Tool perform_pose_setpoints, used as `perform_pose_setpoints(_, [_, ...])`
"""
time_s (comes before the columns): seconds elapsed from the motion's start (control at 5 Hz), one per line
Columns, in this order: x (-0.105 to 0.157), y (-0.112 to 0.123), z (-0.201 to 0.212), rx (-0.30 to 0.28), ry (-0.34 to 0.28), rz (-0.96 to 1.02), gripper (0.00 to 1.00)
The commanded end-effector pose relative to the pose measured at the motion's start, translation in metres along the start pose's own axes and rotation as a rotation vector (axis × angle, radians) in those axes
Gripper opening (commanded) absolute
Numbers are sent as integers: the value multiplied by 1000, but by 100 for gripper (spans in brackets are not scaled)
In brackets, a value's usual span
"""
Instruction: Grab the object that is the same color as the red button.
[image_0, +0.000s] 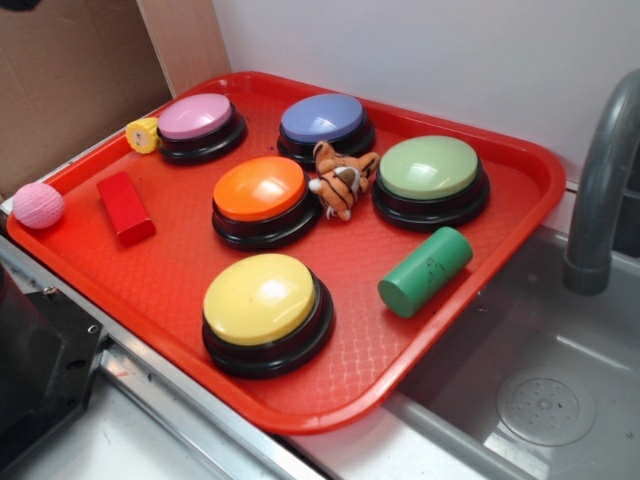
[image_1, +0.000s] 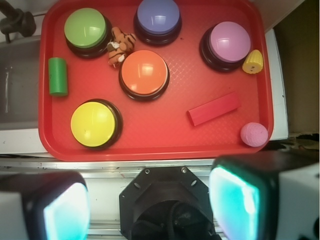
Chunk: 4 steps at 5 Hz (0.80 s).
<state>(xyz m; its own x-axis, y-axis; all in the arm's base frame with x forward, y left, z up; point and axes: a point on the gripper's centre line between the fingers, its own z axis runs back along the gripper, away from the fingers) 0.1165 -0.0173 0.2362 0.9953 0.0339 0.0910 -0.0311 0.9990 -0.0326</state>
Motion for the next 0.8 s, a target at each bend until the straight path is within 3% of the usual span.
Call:
perform_pose_setpoints(0.0, [0, 0, 0, 0, 0, 0, 100])
perform_pose_setpoints(0.2, [6, 16, -7, 22, -43, 100, 100])
perform_pose_setpoints(0.6, [19, 53, -37, -10, -115, 398, 100])
